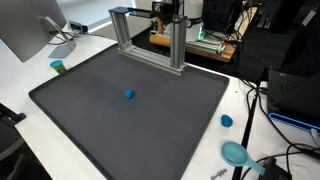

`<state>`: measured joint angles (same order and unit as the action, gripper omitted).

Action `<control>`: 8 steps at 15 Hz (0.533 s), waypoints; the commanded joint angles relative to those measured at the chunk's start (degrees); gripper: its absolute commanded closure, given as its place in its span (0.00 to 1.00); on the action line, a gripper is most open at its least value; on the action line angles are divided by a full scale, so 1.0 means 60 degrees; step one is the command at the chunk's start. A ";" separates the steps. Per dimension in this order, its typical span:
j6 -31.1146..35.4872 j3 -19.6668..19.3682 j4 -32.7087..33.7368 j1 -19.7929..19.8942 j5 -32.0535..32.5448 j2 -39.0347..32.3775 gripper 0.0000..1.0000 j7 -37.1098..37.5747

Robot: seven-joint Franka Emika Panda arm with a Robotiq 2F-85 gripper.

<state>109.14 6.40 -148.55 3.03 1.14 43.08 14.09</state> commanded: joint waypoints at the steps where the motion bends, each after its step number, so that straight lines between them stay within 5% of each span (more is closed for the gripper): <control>1: 0.0557 -0.0408 -0.0415 -0.0208 -0.0276 0.0051 0.00 -0.0357; 8: 0.0833 -0.0380 -0.0569 -0.0211 -0.0402 -0.0073 0.00 -0.0191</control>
<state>112.87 4.62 -151.67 2.64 0.40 43.02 12.98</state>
